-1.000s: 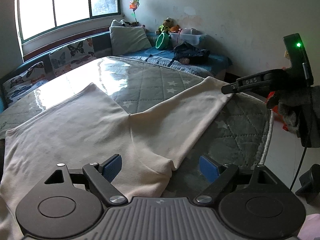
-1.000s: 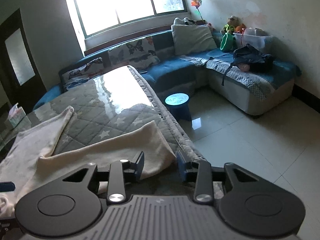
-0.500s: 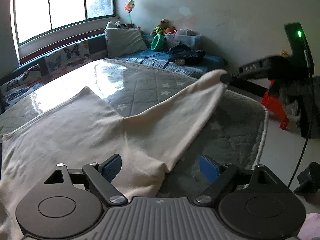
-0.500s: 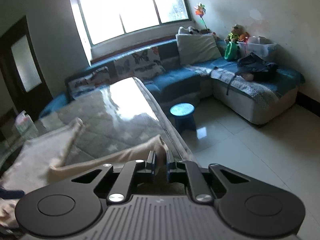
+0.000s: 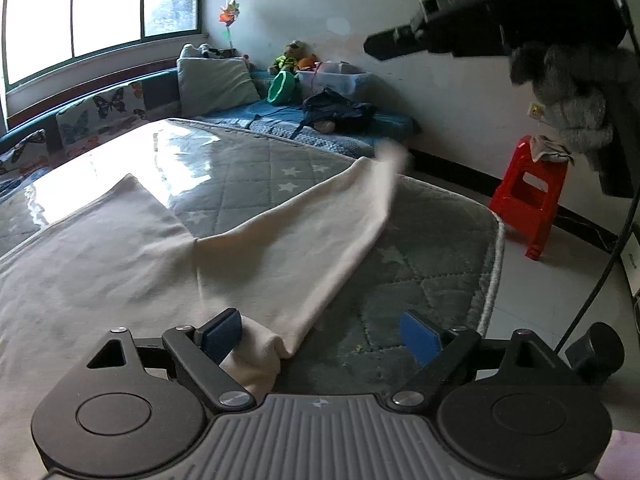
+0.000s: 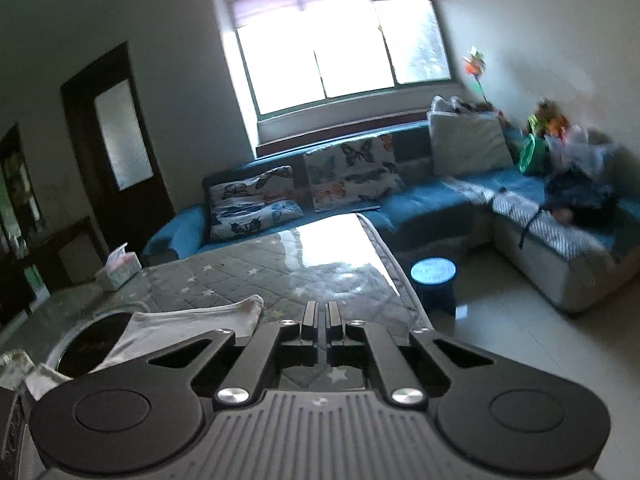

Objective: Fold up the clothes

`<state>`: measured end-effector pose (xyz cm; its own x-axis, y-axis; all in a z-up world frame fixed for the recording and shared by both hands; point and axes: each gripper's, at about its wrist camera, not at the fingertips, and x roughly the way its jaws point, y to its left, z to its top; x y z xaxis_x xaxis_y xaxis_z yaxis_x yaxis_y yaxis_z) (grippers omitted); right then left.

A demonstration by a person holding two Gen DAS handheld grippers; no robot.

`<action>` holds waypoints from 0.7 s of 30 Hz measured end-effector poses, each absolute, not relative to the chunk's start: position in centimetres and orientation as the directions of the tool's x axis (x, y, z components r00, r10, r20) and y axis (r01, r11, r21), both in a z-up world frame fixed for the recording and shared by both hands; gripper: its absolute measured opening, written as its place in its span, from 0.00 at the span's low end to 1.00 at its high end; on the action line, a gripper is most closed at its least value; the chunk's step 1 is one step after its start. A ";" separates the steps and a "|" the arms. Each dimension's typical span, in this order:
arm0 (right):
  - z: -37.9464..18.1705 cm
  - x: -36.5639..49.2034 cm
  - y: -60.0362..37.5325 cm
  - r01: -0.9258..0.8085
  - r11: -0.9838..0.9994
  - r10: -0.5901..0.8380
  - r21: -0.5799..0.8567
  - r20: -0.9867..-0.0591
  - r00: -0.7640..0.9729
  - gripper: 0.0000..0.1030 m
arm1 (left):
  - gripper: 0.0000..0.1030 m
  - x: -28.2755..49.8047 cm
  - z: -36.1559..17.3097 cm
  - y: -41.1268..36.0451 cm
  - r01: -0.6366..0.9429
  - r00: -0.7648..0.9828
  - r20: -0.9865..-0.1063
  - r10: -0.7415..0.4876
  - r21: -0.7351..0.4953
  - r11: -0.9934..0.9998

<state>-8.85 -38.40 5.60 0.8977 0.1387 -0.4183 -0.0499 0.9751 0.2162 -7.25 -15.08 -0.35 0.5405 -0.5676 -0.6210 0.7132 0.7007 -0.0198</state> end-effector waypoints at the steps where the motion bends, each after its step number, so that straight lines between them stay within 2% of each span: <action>1: 5.5 -8.6 -38.3 -0.041 0.977 0.130 0.211 -0.425 0.896 0.04 | 0.87 -7.2 -0.4 -15.1 0.716 0.537 -0.619 -0.573 -0.024 0.698; 6: 2.3 -7.8 -38.5 0.080 0.983 0.017 0.163 -0.520 0.854 0.12 | 0.87 -7.0 -0.3 -14.5 0.711 0.542 -0.613 -0.575 -0.030 0.702; 8: 0.6 -7.7 -39.0 0.129 0.983 -0.035 0.130 -0.559 0.829 0.28 | 0.87 -6.9 -0.2 -14.1 0.702 0.550 -0.613 -0.567 -0.028 0.711; 9: -0.2 -7.7 -39.3 0.151 0.981 -0.054 0.122 -0.575 0.816 0.31 | 0.87 -6.8 -0.3 -14.0 0.697 0.552 -0.615 -0.563 -0.029 0.716; 12: -2.5 -7.6 -40.4 0.199 0.973 -0.081 0.121 -0.624 0.777 0.33 | 0.87 -6.6 -0.2 -14.0 0.687 0.556 -0.620 -0.554 -0.032 0.726; 14: -3.6 -7.4 -40.8 0.215 0.969 -0.089 0.120 -0.644 0.760 0.40 | 0.88 -6.6 -0.3 -14.1 0.686 0.555 -0.622 -0.551 -0.032 0.727; 19: -5.2 -7.5 -40.6 0.225 0.966 -0.095 0.124 -0.641 0.762 0.41 | 0.88 -6.5 -0.5 -14.6 0.687 0.551 -0.634 -0.543 -0.024 0.726; 21: -5.2 -7.6 -40.1 0.203 0.973 -0.092 0.106 -0.632 0.769 0.33 | 0.89 -6.4 -0.6 -14.8 0.688 0.548 -0.639 -0.539 -0.022 0.726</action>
